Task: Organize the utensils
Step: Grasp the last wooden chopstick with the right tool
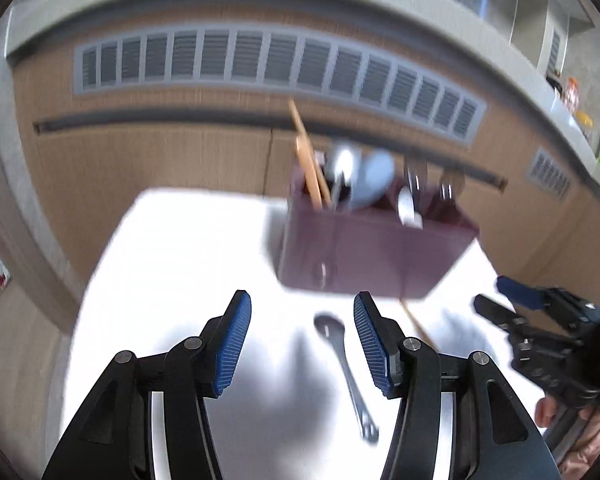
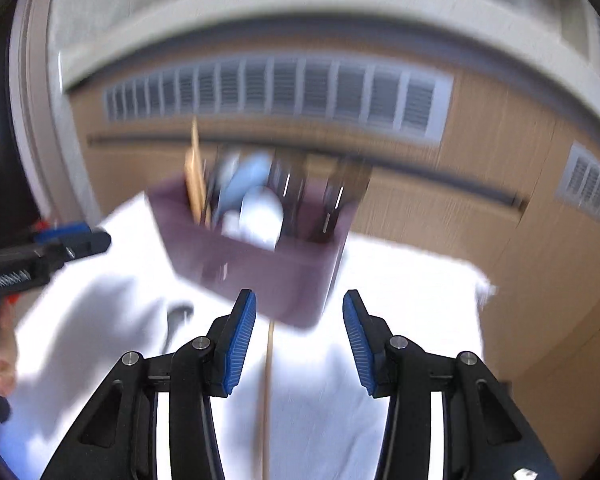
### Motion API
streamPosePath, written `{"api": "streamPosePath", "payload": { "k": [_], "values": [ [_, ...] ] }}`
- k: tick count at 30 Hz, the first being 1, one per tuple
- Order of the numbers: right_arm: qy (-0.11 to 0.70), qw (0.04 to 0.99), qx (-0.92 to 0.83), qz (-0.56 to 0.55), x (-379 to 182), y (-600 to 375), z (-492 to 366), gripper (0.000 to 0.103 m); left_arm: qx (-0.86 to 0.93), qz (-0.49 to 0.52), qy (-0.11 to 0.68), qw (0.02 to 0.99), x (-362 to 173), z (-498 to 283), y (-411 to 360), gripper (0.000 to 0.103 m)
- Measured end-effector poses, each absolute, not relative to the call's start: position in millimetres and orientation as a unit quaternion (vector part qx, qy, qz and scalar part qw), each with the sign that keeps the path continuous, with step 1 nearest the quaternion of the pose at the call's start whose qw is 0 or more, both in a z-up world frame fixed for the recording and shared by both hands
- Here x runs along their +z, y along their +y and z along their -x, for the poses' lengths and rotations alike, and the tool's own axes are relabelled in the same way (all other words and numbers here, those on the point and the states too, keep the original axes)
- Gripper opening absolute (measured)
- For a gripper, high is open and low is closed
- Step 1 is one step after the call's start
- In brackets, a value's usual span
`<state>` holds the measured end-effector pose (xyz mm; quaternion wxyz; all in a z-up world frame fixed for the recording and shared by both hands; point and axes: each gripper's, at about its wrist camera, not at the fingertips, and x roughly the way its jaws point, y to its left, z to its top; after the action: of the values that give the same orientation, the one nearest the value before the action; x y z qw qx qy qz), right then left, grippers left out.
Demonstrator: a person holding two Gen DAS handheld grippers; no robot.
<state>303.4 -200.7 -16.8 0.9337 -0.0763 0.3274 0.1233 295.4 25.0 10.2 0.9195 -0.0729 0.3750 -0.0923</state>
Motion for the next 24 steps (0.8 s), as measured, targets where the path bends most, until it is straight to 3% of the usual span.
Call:
{"api": "streamPosePath", "payload": {
  "k": [6,10,13,24],
  "values": [
    [0.423,0.896,0.121,0.051,-71,-198,-312,0.034,-0.112,0.058,0.426,0.896,-16,-281,10,0.055],
    [0.437,0.888,0.133,0.049,-78,-195,-314,0.026,-0.110,0.048,0.437,0.891,-23,-280,5,0.055],
    [0.443,0.884,0.138,0.064,-79,-190,-311,0.008,-0.111,0.051,0.443,0.888,-24,-284,4,0.055],
    [0.449,0.880,0.145,0.057,-72,-208,-272,0.004,-0.126,0.066,0.474,0.869,-36,-308,-7,0.054]
  ]
}}
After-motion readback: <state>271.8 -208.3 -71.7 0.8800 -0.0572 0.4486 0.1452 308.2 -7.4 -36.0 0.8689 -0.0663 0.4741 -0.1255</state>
